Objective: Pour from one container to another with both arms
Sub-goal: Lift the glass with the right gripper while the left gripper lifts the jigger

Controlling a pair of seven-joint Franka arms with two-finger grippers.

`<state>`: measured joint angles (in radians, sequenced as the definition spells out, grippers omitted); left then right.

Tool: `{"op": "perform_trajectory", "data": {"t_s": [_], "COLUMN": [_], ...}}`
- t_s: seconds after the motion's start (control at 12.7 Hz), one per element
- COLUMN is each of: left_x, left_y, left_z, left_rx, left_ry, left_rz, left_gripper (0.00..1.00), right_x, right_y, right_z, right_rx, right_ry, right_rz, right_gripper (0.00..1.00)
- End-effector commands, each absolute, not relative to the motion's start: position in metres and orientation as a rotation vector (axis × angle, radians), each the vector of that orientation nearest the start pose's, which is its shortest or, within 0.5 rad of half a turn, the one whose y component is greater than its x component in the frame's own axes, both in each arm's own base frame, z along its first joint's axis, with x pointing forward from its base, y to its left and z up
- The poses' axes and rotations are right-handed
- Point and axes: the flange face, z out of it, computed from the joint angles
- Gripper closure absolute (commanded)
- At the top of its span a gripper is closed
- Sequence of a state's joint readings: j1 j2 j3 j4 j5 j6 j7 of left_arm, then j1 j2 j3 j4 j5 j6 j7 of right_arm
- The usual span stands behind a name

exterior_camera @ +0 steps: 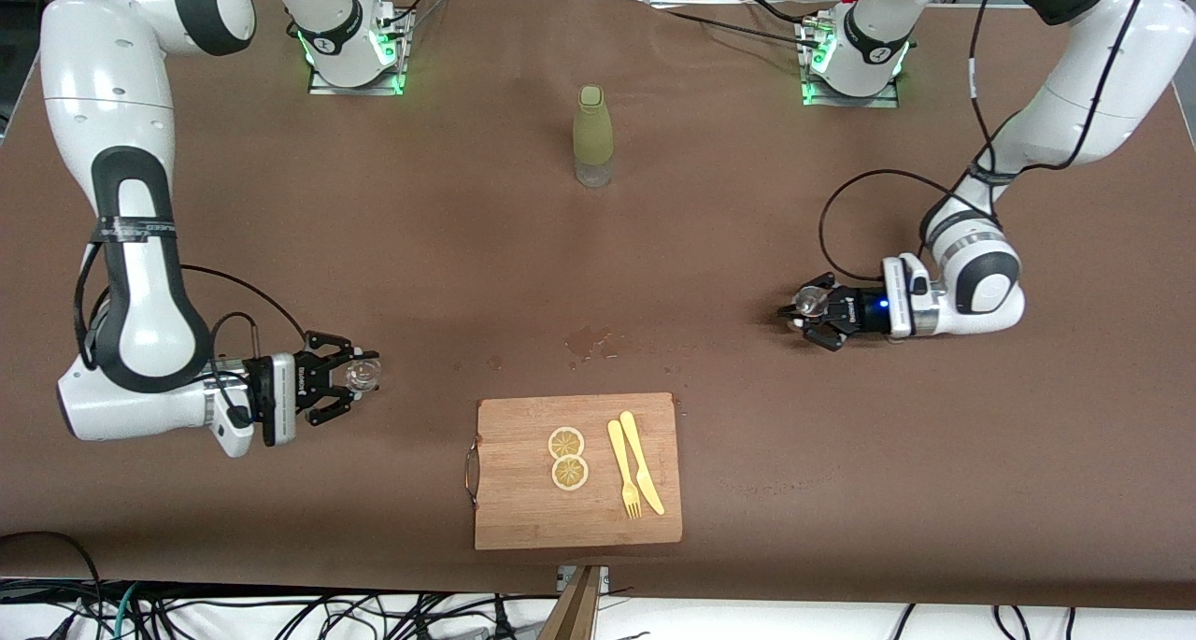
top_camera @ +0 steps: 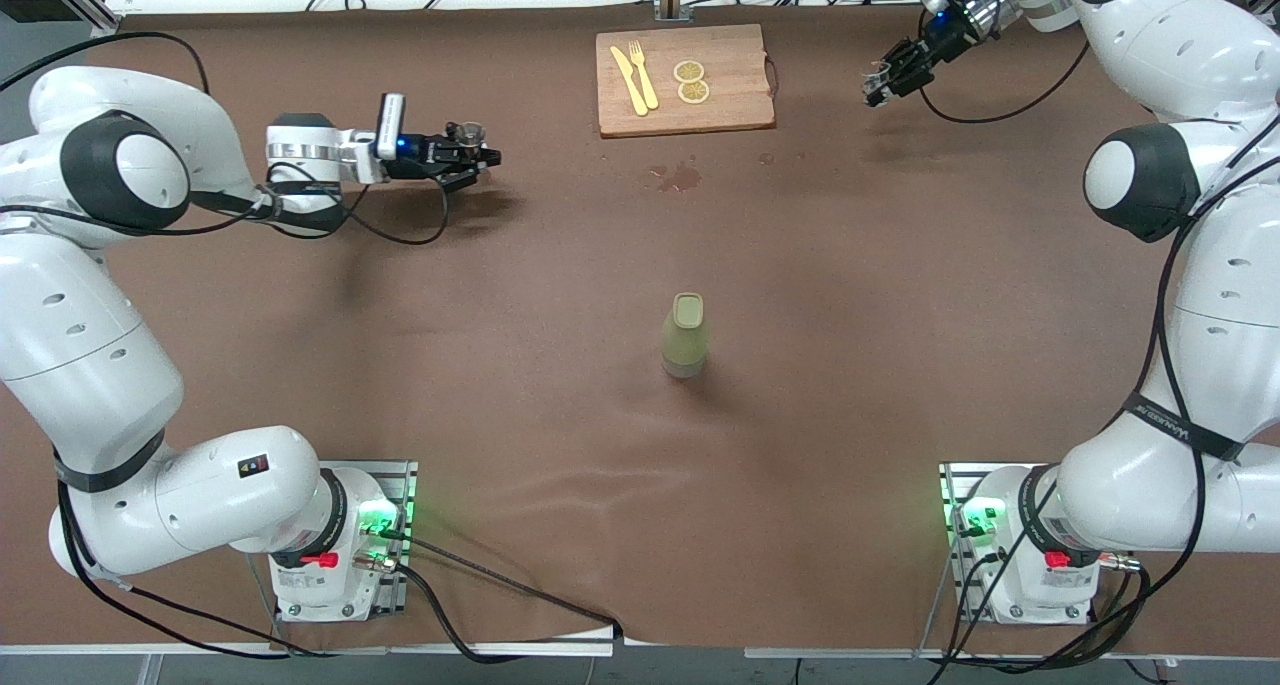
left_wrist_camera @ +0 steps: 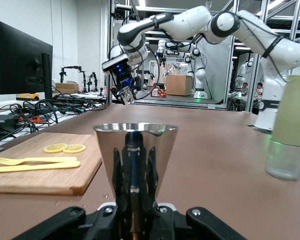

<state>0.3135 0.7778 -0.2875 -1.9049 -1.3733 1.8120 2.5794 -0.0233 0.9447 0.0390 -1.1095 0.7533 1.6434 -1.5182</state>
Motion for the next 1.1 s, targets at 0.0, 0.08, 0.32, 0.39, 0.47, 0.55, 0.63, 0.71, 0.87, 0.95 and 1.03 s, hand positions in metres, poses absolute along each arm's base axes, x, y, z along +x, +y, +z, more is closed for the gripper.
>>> {"op": "perform_trajectory", "data": {"t_s": [0.0,0.08,0.32,0.39,0.47,0.55,0.63,0.71,0.87,0.95,1.03], "left_x": [0.577,0.577,0.581,0.584,0.583,0.579,0.573,0.568,0.57,0.569,0.57], "left_y": [-0.115,-0.139,-0.2,-0.219,-0.236,-0.257,-0.278,-0.302,-0.316,-0.324,-0.33], "left_z": [0.13,0.13,0.138,0.143,0.139,0.14,0.141,0.144,0.138,0.134,0.128], "left_rx": [1.376,1.388,1.423,1.405,1.406,1.402,1.391,1.372,1.428,1.436,1.439], "left_ry": [-1.207,-1.195,-1.196,-1.214,-1.171,-1.131,-1.112,-1.109,-1.13,-1.14,-1.131], "left_rz": [1.156,1.161,1.175,1.175,1.179,1.189,1.186,1.182,1.178,1.17,1.171], "left_gripper": [1.0,1.0,1.0,1.0,1.0,1.0,1.0,1.0,1.0,1.0,1.0], "right_x": [0.736,0.736,0.726,0.722,0.718,0.713,0.708,0.702,0.693,0.691,0.685], "right_y": [0.116,0.129,0.191,0.208,0.223,0.237,0.251,0.266,0.294,0.301,0.313], "right_z": [0.27,0.28,0.315,0.327,0.335,0.341,0.344,0.351,0.355,0.356,0.354], "right_rx": [-1.877,-1.918,-2.015,-2.059,-2.092,-2.117,-2.142,-2.186,-2.268,-2.309,-2.339], "right_ry": [-1.424,-1.425,-1.473,-1.472,-1.45,-1.435,-1.432,-1.445,-1.433,-1.424,-1.445], "right_rz": [-0.238,-0.217,-0.148,-0.124,-0.104,-0.086,-0.064,-0.043,-0.02,-0.01,0.016], "right_gripper": [0.73,0.73,0.73,0.73,0.73,0.73,0.73,0.73,0.73,0.73,0.73]}}
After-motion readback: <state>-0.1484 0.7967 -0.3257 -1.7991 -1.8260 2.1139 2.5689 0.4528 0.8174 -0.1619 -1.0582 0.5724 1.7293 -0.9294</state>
